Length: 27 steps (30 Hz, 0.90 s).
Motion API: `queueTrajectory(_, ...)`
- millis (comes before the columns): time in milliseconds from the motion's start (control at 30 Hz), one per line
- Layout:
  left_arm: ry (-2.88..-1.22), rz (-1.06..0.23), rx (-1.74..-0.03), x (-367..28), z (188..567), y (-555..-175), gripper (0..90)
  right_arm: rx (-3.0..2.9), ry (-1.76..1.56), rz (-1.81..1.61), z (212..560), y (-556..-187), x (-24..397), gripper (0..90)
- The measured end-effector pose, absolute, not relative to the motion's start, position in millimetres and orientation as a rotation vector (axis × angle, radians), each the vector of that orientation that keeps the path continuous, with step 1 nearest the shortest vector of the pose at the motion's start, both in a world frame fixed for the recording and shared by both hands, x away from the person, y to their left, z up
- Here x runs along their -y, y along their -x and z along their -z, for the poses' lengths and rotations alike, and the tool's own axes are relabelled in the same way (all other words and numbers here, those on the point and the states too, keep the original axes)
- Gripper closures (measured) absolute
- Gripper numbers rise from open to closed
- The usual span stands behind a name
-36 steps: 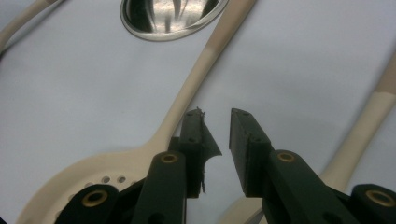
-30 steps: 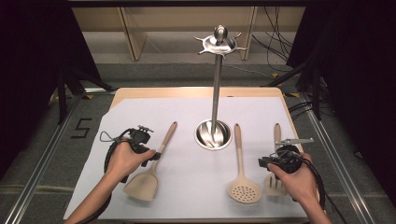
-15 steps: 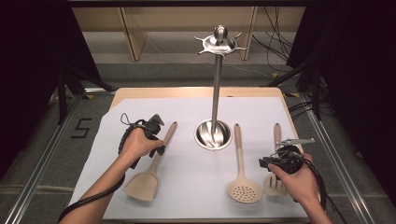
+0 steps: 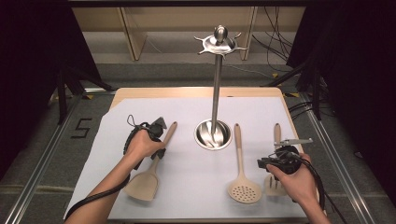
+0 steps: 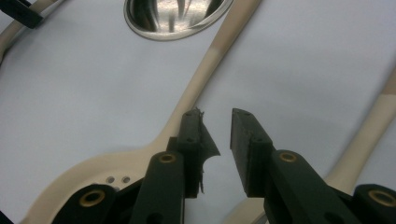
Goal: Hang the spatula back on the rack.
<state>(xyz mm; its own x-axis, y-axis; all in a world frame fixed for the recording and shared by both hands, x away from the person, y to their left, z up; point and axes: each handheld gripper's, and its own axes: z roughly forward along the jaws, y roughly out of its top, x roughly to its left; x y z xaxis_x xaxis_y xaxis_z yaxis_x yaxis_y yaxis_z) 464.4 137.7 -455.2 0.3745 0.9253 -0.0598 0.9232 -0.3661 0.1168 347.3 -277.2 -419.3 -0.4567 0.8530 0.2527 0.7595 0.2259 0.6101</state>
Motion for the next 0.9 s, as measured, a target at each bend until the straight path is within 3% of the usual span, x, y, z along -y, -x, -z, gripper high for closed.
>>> queueTrajectory(233,-2.514,-0.033,-1.696,-133,457,-469,64.9,-2.353,-1.564,-1.044,419,-347,277,74.3)
queueTrajectory(467,-2.556,-0.067,-1.675,-125,458,-467,75.2,-2.357,-1.568,-1.049,419,-347,278,74.3)
queueTrajectory(700,-2.505,0.001,-1.668,-135,456,-465,77.7,-2.307,-1.571,-1.043,419,-346,277,74.4)
queueTrajectory(867,-2.455,-0.045,-1.575,-148,451,-459,77.8,-2.348,-1.602,-1.053,418,-346,278,74.4)
queueTrajectory(900,-2.370,-0.048,-1.596,-152,447,-451,77.8,-2.290,-1.606,-1.027,418,-345,274,74.3)
